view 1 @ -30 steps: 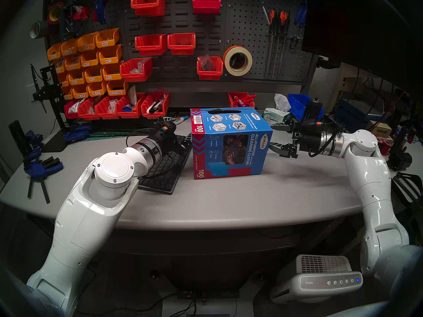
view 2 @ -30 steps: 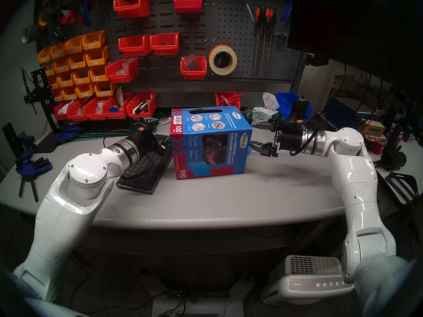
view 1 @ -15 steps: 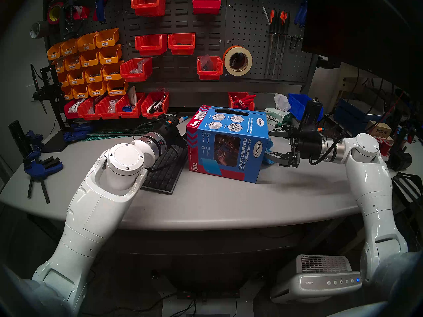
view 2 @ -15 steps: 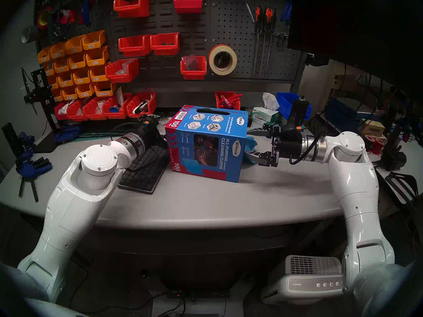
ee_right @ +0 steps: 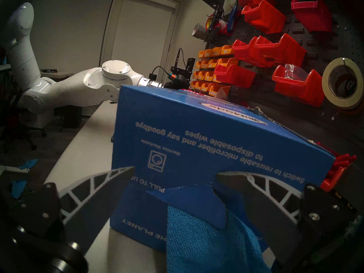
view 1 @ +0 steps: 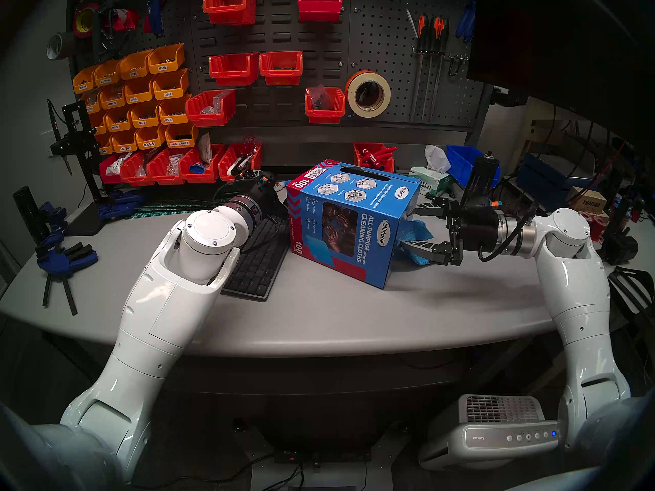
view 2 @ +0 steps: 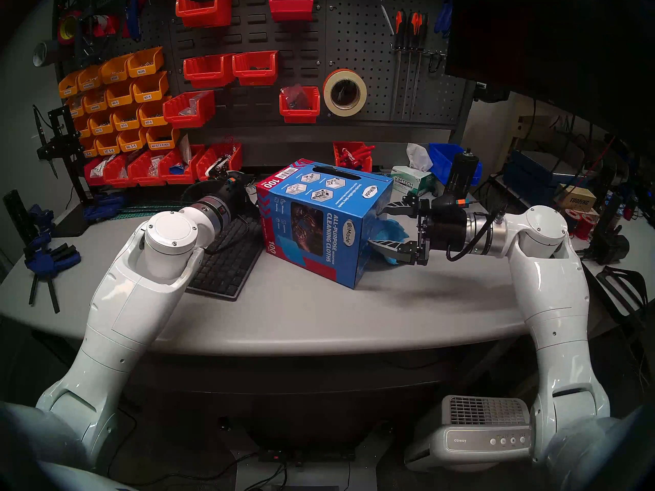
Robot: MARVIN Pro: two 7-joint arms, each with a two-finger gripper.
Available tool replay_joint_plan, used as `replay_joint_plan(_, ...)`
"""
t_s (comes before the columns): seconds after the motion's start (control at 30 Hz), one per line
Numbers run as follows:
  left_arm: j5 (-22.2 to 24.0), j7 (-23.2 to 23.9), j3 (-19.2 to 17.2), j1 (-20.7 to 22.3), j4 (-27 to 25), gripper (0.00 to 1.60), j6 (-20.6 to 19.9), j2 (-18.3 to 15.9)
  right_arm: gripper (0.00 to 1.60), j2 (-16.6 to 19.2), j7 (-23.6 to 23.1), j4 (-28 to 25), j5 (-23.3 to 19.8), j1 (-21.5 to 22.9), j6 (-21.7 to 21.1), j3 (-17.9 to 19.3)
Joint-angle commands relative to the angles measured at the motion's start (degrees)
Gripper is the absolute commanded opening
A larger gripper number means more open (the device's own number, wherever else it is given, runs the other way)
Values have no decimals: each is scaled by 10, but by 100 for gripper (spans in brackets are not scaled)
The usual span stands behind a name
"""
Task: Take out a shop towel
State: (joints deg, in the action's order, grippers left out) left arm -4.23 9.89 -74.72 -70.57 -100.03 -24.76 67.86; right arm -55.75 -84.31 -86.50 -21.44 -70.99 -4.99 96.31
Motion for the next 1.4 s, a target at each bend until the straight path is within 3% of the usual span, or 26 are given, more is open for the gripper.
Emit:
replay_joint_plan(0.0,-11,2,-22,59,4,160,23,13,160,-9,16,-62,-10,-16,-18,15)
replay_joint_plan(0.27,-15,15,-69,91,54,160,34,-8,160,6,37,-96,-3,-65,-39,61)
replay_joint_plan(0.53,-22,28,-83,125,87,160,47,-7,160,17,50,-113,-1,-120,-56,118)
replay_joint_plan(0.67,-23,37,-86,145,104,160,58,-9,160,17,62,-130,0,-161,-66,168)
replay_joint_plan(0.83,-10,54,-98,116,66,160,82,-20,160,4,87,-147,6,-184,-80,205)
replay_joint_plan(1.1,23,125,-106,58,4,160,137,-53,160,-8,111,-140,18,-170,-91,180)
replay_joint_plan(1.27,38,172,-107,68,-26,160,176,-66,160,-16,122,-134,24,-157,-93,163)
replay_joint_plan(1.37,59,202,-108,75,-47,160,171,-63,160,-20,128,-133,28,-151,-95,154)
